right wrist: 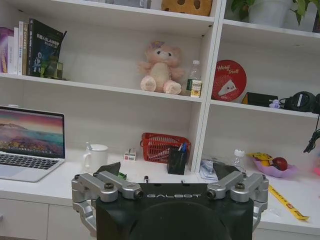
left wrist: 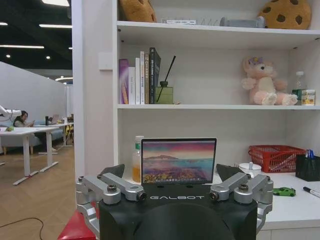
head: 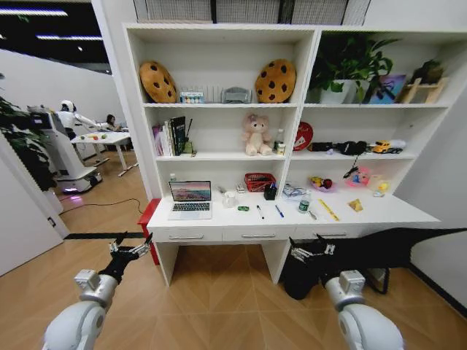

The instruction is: Organize the objects on the table.

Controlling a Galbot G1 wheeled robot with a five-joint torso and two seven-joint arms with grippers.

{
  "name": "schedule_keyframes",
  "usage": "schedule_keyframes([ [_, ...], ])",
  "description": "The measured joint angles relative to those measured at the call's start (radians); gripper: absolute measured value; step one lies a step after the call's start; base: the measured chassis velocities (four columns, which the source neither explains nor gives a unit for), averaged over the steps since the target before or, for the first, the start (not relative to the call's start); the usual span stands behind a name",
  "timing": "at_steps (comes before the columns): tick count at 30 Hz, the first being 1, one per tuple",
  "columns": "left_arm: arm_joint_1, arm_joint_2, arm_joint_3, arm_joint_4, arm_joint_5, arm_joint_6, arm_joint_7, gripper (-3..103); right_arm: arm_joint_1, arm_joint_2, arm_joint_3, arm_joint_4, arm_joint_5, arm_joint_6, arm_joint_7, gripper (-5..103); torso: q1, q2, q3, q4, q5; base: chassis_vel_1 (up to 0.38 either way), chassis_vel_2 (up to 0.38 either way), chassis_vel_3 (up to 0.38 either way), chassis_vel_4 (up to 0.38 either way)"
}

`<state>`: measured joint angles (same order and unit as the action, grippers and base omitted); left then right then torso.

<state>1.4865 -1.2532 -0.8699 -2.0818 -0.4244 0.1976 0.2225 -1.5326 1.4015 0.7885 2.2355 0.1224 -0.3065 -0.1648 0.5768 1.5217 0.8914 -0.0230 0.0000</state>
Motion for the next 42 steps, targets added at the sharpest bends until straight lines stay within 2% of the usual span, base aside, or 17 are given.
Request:
schedule_keyframes([
  [42,0.017,-0.008,-0.007,-0.008,0.006,-0.011,0.046,100,-0.008,0.001,0.011,0.007,0.001,0.000,-0.004,100,0.000,0.000,0.000,0.0000,0.0000,0.000,0.000,0.000,0.000],
])
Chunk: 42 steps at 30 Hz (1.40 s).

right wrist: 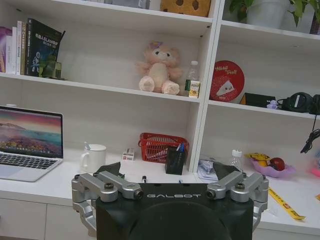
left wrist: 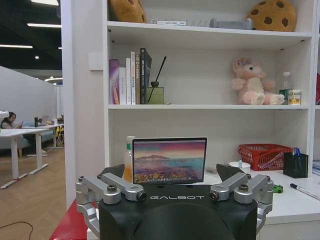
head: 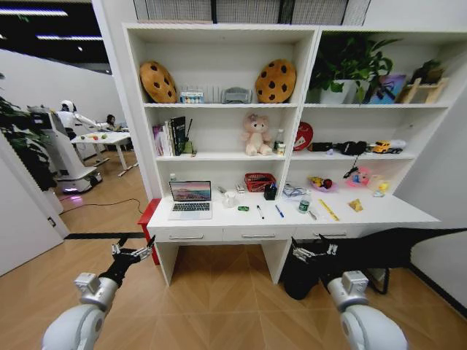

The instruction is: Organize the objects on the table.

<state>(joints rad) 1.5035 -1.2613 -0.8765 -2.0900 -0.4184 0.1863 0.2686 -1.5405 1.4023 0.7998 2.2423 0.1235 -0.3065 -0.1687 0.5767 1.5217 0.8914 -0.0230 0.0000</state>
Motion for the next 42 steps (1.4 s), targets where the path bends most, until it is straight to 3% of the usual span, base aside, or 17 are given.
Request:
schedule_keyframes([
  [42,0.006,-0.006,-0.003,-0.004,0.002,-0.006,0.029,100,-0.001,-0.003,0.004,0.001,0.007,0.005,-0.005,100,0.000,0.000,0.000,-0.0001,0.0000,-0.054,0.054,0.057,-0.056],
])
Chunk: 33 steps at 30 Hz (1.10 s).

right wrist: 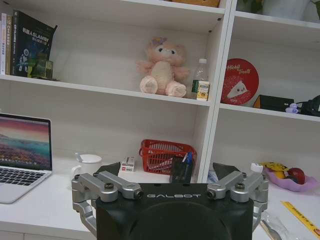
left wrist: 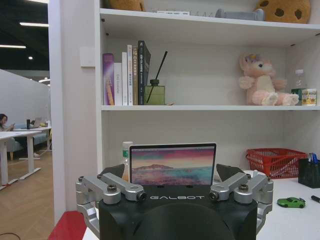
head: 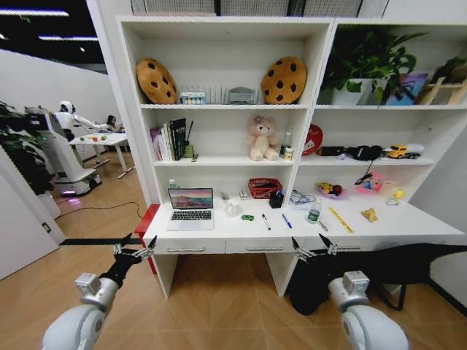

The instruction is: Organize the objects on the table.

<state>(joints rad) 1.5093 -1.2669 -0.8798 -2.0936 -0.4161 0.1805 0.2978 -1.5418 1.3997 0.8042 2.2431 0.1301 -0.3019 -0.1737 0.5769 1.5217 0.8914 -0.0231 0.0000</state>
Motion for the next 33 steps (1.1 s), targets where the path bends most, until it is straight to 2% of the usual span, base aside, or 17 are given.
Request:
schedule_keyframes([
  [33,0.019,-0.022,-0.006,-0.019,0.010,-0.005,0.012,100,-0.002,-0.007,-0.003,0.004,0.004,0.000,-0.001,100,0.000,0.000,0.000,0.0000,0.0000,-0.095,0.093,0.091,-0.095],
])
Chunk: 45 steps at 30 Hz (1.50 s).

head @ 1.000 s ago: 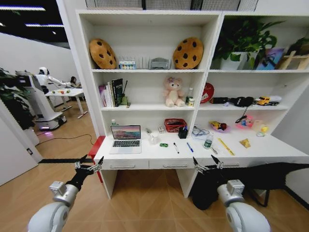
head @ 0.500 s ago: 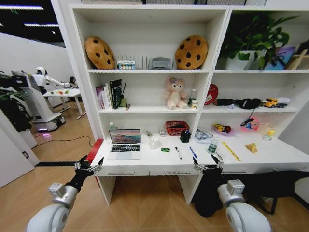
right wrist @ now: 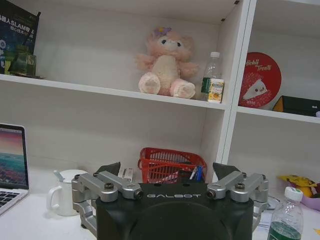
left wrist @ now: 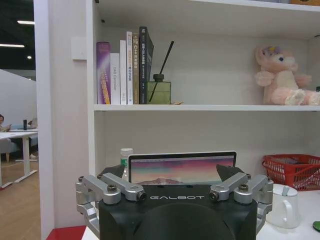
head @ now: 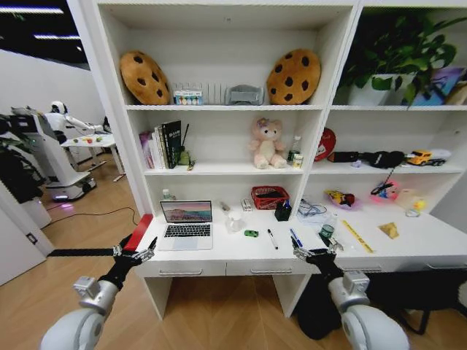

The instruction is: Organize the objects on the table.

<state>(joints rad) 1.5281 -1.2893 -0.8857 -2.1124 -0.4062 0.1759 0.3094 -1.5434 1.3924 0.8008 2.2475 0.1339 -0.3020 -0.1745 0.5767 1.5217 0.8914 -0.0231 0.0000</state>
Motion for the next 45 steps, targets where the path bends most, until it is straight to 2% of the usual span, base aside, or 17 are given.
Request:
schedule_keyframes([
  [10,-0.001,-0.004,0.001,0.005,0.002,-0.002,0.011,100,0.000,0.001,0.001,-0.013,-0.003,0.026,-0.004,100,0.000,0.000,0.000,-0.0001,0.0000,-0.085,0.091,0.089,-0.093],
  [45,0.005,-0.010,-0.003,0.011,0.010,-0.011,0.031,100,-0.001,0.002,0.014,-0.022,-0.005,0.032,-0.033,100,0.000,0.000,0.000,0.0001,0.0000,-0.006,0.004,0.007,-0.004],
])
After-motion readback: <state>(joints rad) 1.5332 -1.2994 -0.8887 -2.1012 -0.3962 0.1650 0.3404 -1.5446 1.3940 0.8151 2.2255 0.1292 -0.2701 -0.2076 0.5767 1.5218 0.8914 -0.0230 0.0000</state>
